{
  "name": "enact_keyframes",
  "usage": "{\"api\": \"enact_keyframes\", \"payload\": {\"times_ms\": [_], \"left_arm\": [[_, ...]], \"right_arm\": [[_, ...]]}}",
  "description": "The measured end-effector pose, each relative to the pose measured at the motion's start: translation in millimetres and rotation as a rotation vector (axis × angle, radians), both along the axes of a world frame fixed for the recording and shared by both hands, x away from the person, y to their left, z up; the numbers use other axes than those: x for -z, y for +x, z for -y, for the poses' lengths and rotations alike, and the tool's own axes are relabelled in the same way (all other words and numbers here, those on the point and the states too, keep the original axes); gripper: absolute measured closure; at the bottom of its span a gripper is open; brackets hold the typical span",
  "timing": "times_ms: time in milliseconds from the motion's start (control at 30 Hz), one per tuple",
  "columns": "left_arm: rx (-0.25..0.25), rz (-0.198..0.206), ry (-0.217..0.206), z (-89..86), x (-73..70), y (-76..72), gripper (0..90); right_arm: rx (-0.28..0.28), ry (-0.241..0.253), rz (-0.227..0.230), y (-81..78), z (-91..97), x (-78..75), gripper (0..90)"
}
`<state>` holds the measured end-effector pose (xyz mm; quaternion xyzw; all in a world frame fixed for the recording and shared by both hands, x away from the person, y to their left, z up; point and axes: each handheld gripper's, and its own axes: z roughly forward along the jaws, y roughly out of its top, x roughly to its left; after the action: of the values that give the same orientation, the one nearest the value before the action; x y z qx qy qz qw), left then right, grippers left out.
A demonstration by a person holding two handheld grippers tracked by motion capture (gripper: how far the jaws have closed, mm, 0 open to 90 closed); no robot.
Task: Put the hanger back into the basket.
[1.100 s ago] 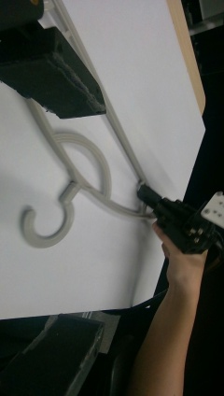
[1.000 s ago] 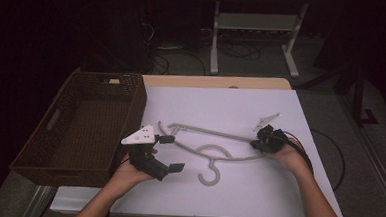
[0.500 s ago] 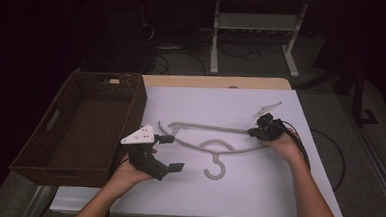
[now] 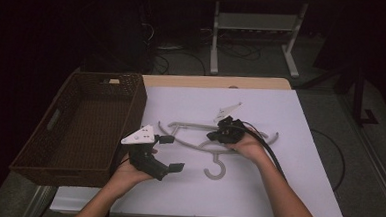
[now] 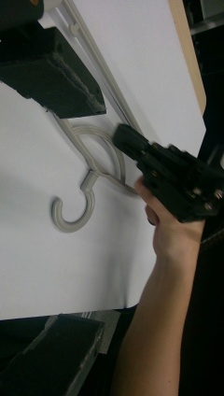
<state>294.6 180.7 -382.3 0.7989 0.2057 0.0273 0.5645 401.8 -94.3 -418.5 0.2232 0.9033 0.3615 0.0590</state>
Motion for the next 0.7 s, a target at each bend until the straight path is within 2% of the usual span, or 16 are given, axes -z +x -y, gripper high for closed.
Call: {"api": "enact_keyframes", "payload": {"times_ms": [67,167,233,267,300,500,700], "left_arm": [[0.001,-0.001,0.001,0.0,0.1,0.0,0.0],[0.004,0.000,0.003,0.1,0.3,0.1,0.0],[0.004,0.000,0.003,0.1,0.4,0.0,0.0],[0.004,-0.002,0.003,0.0,0.4,0.0,0.0],[0.004,-0.003,0.003,-0.1,0.4,0.0,0.0],[0.002,-0.003,-0.002,-0.2,0.4,-0.1,0.0],[0.002,-0.001,-0.002,-0.5,-0.1,-0.3,0.0]], "right_arm": [[-0.014,-0.003,0.003,1.5,-5.8,1.6,89.5],[-0.031,-0.006,-0.008,6.1,-26.6,8.5,89.5],[-0.039,-0.006,-0.009,7.1,-30.6,10.7,89.5],[-0.060,-0.021,-0.016,8.5,-39.1,16.2,89.5],[-0.080,-0.031,0.002,10.3,-40.7,18.5,89.5],[-0.107,-0.046,-0.007,9.2,-47.8,24.9,89.5],[-0.195,-0.052,-0.038,-6.6,-50.9,23.7,89.5]]}}
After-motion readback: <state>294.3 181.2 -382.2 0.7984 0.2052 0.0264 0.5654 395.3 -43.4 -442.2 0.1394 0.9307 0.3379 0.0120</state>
